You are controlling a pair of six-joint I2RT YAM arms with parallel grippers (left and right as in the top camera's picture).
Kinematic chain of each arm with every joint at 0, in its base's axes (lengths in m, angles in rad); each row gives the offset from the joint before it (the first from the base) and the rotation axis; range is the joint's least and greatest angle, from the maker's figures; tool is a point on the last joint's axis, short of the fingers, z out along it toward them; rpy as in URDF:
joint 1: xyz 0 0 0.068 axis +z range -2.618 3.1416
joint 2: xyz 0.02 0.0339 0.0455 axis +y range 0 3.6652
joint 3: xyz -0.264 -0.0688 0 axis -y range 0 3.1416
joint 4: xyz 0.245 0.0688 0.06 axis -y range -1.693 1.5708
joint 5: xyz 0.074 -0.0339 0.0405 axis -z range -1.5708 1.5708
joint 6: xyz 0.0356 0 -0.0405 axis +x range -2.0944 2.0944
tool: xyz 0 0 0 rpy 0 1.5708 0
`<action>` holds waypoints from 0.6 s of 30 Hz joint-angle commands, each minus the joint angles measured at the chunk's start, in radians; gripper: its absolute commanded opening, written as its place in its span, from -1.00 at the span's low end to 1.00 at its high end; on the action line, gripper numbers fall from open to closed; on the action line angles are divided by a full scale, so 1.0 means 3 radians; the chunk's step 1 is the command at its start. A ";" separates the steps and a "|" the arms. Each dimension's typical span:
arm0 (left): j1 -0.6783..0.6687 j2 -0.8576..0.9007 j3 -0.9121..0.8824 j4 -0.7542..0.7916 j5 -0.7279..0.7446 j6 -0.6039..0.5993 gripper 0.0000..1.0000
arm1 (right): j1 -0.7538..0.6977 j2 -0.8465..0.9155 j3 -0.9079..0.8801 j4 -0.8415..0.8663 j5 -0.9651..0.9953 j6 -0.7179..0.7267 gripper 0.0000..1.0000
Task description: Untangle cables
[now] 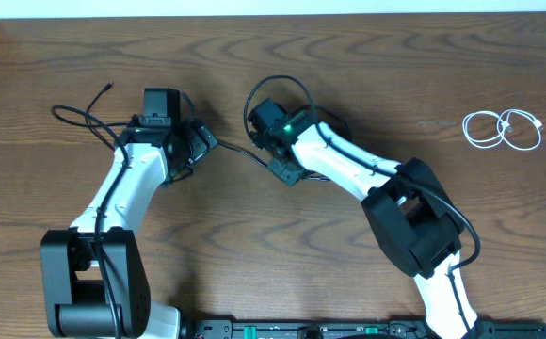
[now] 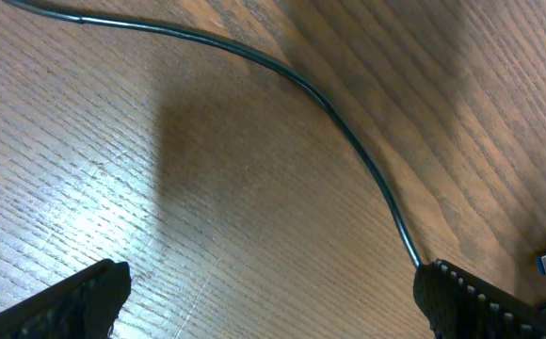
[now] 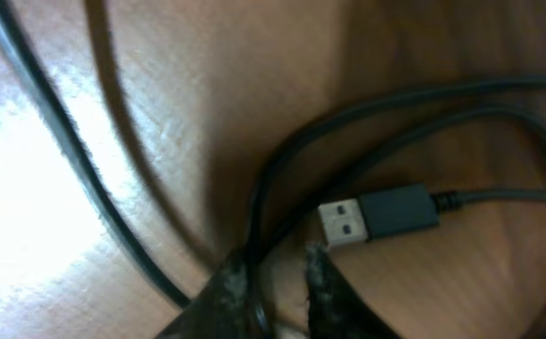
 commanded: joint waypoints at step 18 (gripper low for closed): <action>0.0006 -0.0019 -0.0023 -0.0005 -0.0020 -0.0004 1.00 | -0.0050 0.0041 -0.0155 0.0137 -0.0099 -0.0045 -0.61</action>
